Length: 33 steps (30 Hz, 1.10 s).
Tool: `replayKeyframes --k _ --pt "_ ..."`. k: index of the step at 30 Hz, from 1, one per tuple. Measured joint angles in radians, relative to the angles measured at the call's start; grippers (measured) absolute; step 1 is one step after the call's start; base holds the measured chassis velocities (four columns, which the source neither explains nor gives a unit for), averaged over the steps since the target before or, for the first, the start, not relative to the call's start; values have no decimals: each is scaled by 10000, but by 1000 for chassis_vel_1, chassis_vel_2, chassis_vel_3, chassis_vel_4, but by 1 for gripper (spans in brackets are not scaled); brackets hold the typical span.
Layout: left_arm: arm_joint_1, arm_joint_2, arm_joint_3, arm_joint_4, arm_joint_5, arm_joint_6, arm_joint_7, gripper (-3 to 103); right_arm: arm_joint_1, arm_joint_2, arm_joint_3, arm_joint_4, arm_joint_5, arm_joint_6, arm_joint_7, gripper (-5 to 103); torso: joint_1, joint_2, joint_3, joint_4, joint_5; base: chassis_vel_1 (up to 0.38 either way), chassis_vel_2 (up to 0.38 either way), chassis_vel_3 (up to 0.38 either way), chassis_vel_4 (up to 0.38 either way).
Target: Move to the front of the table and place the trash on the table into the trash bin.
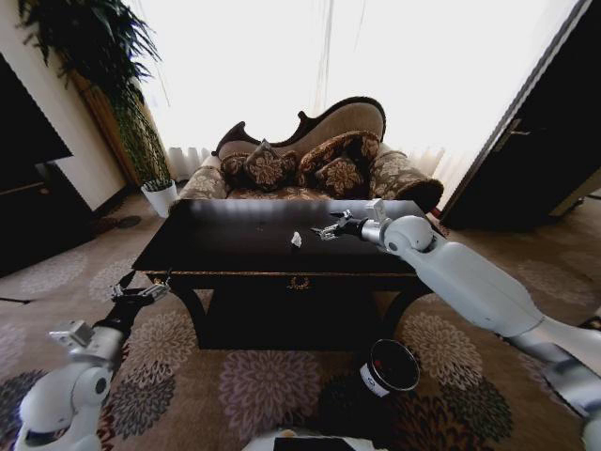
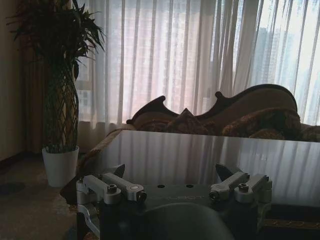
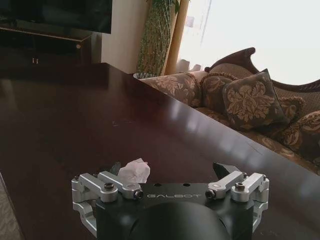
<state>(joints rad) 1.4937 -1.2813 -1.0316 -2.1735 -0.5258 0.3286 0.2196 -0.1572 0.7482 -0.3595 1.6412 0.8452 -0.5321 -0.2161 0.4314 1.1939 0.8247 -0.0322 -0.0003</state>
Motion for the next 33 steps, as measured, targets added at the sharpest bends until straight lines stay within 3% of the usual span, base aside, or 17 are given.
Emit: replayKeyframes --k 16,33 --pt "-348 52 349 495 104 -21 4 100 33 961 -792 -879 -73 87 421 100 -2 0 0 1 2 0 0 0 0" --pt "-555 107 500 719 95 -41 4 100 -85 1160 -899 -894 29 225 528 100 -2 0 -1 -1 0 0 0 0 0"
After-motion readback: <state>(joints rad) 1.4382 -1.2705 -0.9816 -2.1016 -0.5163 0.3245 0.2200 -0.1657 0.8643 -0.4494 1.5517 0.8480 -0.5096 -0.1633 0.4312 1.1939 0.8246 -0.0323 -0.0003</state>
